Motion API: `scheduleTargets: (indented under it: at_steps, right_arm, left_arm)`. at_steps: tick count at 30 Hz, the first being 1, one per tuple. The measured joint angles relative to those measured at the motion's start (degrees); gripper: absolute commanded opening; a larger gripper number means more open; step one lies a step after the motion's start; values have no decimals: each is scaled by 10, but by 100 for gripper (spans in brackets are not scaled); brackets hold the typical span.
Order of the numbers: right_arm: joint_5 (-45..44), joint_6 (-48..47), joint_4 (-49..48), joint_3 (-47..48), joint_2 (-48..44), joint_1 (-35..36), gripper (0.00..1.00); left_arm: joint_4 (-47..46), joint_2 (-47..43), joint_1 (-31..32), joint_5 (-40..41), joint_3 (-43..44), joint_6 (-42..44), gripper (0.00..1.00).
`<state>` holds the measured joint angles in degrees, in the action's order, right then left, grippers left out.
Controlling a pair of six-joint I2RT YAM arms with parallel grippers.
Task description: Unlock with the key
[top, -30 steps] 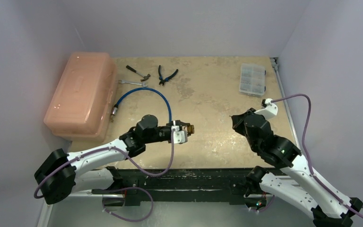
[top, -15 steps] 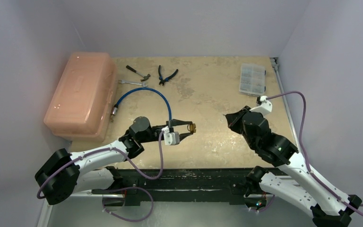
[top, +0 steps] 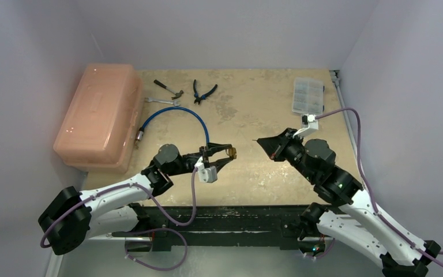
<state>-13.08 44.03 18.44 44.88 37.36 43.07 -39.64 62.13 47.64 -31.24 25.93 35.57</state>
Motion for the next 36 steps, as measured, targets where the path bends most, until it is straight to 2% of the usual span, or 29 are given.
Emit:
scheduleTargets:
  at_steps: [14,27,36]
  right_arm:
    - [84,26,-63,-35,20,1,0]
    - [75,63,-63,-38,53,36,0]
    - [14,84,-30,-17,85,80,0]
  left_arm:
    - [-1,0,0,48,-5,16,0]
    - [0,4,0,65,-5,16,0]
    - [7,10,0,77,-5,21,0]
